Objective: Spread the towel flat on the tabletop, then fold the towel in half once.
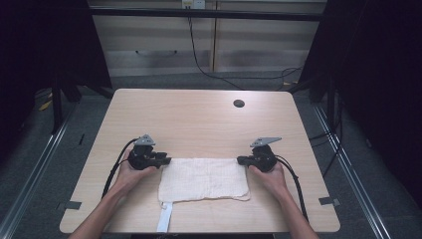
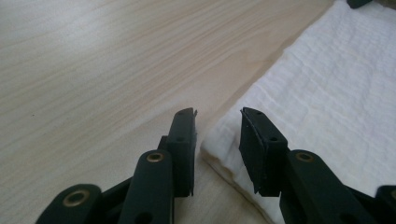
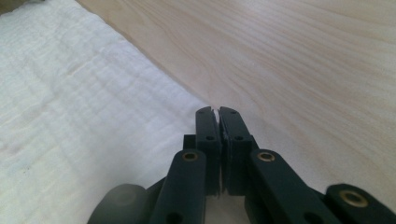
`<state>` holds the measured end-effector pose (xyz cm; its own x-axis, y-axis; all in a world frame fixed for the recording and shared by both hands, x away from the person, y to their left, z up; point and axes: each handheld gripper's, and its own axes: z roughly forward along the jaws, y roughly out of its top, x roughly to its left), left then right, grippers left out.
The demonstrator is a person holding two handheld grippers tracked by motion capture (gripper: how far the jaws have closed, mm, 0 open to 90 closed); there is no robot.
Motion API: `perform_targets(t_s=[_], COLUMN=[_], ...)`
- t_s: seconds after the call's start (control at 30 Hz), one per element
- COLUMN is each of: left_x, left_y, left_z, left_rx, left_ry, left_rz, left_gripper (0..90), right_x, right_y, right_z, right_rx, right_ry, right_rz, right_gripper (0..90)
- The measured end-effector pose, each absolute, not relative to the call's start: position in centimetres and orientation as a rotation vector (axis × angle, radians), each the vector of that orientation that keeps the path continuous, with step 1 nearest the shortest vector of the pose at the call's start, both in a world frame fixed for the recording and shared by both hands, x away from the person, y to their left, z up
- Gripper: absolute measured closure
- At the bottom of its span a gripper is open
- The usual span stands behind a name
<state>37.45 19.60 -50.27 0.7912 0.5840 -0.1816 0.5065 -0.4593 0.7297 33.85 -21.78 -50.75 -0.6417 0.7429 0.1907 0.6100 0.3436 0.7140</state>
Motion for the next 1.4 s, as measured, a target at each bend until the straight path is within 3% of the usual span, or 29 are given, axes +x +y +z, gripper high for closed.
perform_targets(t_s=[0.17, 0.4, 1.4], left_x=[37.1, 36.4, 36.4], left_y=[19.5, 19.3, 19.6], left_z=[-50.6, -50.7, -50.5], left_rx=[2.161, 2.174, 2.167], left_ry=[0.771, 0.73, 0.803], left_rz=[0.115, 0.112, 0.114], left_gripper=[65.8, 83.1, 84.9], right_x=[33.9, 33.8, 31.1], right_y=[-21.8, -21.8, -20.8], right_z=[-50.8, -50.8, -45.9], right_rx=[1.242, 1.248, 1.036], right_ry=[2.431, 2.429, 2.371], right_rz=[1.181, 1.183, 1.387], right_gripper=[87.5, 87.5, 87.6])
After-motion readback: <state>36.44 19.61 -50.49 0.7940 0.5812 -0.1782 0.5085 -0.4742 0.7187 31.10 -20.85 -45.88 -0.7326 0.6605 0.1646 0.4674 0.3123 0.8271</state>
